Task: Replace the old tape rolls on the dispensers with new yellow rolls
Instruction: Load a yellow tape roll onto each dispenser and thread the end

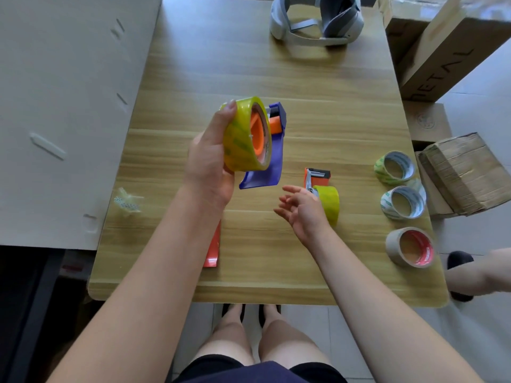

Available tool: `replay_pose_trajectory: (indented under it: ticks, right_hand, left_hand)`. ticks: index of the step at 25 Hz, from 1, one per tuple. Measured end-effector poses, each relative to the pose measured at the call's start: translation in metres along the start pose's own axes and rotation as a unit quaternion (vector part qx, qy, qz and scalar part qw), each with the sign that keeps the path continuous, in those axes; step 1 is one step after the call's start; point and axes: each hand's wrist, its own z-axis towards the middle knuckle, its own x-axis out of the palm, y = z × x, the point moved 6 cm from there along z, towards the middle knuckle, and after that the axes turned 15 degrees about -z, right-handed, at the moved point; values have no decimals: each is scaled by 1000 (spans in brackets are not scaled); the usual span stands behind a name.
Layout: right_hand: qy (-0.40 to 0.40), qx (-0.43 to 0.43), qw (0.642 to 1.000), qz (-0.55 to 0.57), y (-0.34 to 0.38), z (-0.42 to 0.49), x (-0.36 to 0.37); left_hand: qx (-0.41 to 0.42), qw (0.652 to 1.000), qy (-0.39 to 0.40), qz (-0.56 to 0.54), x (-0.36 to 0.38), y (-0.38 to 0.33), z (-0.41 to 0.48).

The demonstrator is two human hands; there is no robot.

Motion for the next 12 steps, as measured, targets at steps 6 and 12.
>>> replay_pose_trajectory:
  ticks: [6,12]
  right_hand:
    - [-25,-283,902,-325,80,11,1]
    - [59,-346,887,-301,119,16,20]
  left_hand:
    - [-27,998,43,25,10,-17,-17]
    - [-40,998,55,10,22,-32,-37]
